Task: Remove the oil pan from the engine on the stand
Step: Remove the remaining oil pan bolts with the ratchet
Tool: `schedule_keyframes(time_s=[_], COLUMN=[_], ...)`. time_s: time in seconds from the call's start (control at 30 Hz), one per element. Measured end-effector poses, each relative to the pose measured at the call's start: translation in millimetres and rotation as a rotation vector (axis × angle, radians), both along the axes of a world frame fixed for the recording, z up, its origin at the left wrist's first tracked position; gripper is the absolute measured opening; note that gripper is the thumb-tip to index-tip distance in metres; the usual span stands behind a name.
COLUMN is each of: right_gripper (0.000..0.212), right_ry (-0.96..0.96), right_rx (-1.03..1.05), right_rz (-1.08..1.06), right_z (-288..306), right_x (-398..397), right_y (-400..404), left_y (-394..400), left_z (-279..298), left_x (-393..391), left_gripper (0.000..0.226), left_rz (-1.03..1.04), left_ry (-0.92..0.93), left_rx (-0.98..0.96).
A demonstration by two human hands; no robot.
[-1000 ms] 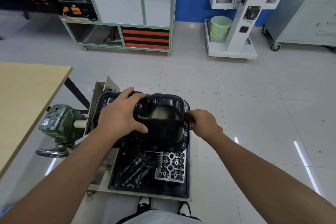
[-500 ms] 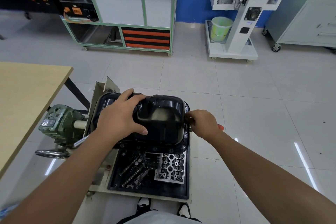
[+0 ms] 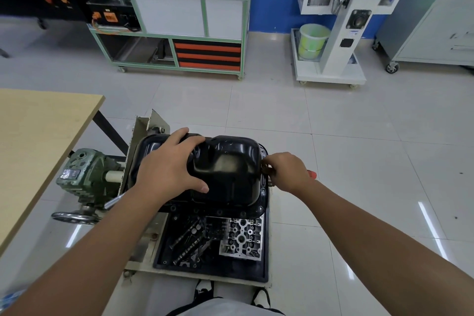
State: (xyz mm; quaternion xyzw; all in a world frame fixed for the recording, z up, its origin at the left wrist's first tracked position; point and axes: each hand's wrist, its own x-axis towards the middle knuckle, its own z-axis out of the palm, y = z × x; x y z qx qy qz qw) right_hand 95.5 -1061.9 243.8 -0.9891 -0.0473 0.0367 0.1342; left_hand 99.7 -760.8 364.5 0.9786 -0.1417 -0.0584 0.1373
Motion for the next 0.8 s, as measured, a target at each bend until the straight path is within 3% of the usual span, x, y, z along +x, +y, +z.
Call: schedule_keyframes(time_s=[0.2,0.37,0.5,0.67,0.8], right_gripper=[0.017,0.023,0.007,0.023,0.018], right_ry=[-0.018,-0.065,-0.028,-0.01,-0.029], right_rx=[0.149,0.055,0.005,0.045,0.121], right_rz=[-0.049,-0.11,-0.058,-0.024,-0.054], right_z=[-2.7,-2.4,-4.0,-2.7,-4.4], right_x=[-4.7,-2.1,-0.6,1.6,-0.6], right_y=[-4.0,-3.8,4.1,-5.1,-2.4], left_y=[0.5,0.2,0.7,0.8,1.3], left_z=[-1.9,-1.8,-2.6,-2.6,-3.6], left_x=[0.3,0.9,1.2,1.1,1.3], left_gripper=[0.123,0.123,0.123,0.123,0.123], left_rz=[-0.001,0.0,-0.005,-0.002,-0.005], left_ry=[-0.011,-0.01,-0.017,-0.015,-0.016], left_rx=[-0.004,0.002,0.004,0.008,0.002])
